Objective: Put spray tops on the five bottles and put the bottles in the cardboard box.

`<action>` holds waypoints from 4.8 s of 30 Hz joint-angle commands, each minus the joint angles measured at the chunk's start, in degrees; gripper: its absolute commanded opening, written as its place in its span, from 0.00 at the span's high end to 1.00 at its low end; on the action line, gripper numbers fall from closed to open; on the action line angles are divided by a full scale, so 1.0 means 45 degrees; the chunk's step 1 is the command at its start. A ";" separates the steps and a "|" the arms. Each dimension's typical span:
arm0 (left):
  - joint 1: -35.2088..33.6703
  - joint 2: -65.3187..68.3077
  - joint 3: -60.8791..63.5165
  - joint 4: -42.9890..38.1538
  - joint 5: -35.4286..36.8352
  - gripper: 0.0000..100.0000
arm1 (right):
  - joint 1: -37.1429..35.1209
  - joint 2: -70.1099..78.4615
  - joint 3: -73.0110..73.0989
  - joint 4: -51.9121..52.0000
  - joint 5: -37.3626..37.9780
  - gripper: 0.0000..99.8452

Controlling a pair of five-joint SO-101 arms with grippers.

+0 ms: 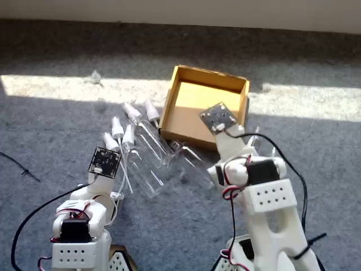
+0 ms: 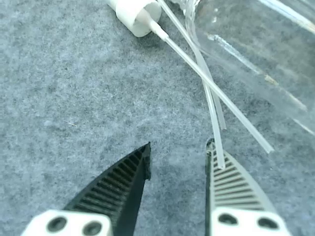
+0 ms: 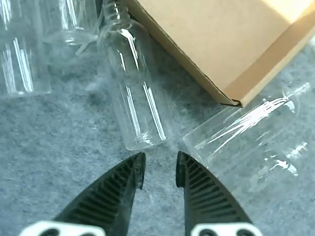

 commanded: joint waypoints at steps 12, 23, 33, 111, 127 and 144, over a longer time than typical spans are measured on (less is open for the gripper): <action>-0.1280 -0.0107 0.0244 0.0020 -0.0078 0.83 | 0.4464 0.6574 -0.6906 0.0361 -0.4708 0.83; -0.1280 -0.0107 0.0244 0.0039 -0.0078 0.83 | 0.4308 0.9954 -0.7179 -0.1143 -0.5333 0.83; -0.1280 -0.0107 0.0244 0.0039 -0.0078 0.83 | 0.4249 1.1243 -0.7238 -0.2159 -0.5333 0.83; -0.1319 -0.0107 0.0244 0.0039 -0.0078 0.83 | 0.6046 1.0579 -1.0208 0.1670 -0.3888 0.79; -0.1319 -0.0107 0.0244 0.0039 -0.0078 0.83 | 0.6125 1.0637 -0.8078 -0.2569 -0.3868 0.91; -0.1319 -0.0107 0.0244 -0.0059 -0.1348 0.83 | 0.5206 0.3800 -0.4093 -0.4464 -0.3516 1.00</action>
